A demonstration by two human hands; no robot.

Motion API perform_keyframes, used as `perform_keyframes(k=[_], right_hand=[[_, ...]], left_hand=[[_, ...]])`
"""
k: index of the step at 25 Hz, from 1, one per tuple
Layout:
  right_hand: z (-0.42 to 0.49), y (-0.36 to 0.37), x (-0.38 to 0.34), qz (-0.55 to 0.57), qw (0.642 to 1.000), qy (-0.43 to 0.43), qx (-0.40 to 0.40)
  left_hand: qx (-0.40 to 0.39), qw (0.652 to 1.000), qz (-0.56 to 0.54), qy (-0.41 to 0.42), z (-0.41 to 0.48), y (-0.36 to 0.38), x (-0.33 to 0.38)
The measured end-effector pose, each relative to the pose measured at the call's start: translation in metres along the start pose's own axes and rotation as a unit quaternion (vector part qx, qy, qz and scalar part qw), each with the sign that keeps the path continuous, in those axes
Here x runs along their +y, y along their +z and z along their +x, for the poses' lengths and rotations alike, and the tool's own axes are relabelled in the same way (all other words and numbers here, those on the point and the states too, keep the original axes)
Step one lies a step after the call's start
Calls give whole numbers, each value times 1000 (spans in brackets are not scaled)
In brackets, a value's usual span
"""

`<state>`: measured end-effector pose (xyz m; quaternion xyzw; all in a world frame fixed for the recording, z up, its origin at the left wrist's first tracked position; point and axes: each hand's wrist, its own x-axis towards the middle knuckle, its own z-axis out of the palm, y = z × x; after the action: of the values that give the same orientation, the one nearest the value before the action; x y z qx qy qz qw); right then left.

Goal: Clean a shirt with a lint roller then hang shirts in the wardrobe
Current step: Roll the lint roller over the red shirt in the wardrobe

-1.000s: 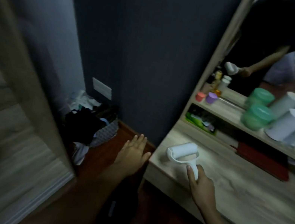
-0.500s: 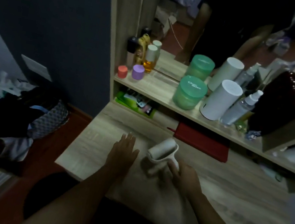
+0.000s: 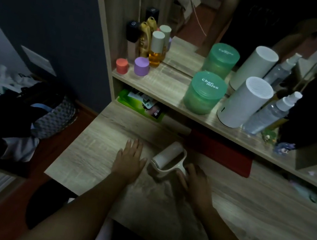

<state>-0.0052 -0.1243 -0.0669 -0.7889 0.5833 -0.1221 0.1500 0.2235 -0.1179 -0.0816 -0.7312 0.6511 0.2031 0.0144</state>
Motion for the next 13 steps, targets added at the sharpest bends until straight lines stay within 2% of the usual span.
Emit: perform_keyframes(k=[4, 6, 10, 13], right_hand=[[-4, -9, -8, 7, 1000, 19, -4], [0, -23, -27, 48, 999, 6, 19], [30, -60, -116, 126, 975, -167, 77], [62, -88, -223, 154, 951, -253, 85]], left_hand=[[-19, 997, -68, 16, -2, -21, -8], [3, 997, -72, 31, -10, -46, -23], [72, 996, -28, 50, -46, -129, -78], [168, 986, 9, 2, -96, -212, -144]])
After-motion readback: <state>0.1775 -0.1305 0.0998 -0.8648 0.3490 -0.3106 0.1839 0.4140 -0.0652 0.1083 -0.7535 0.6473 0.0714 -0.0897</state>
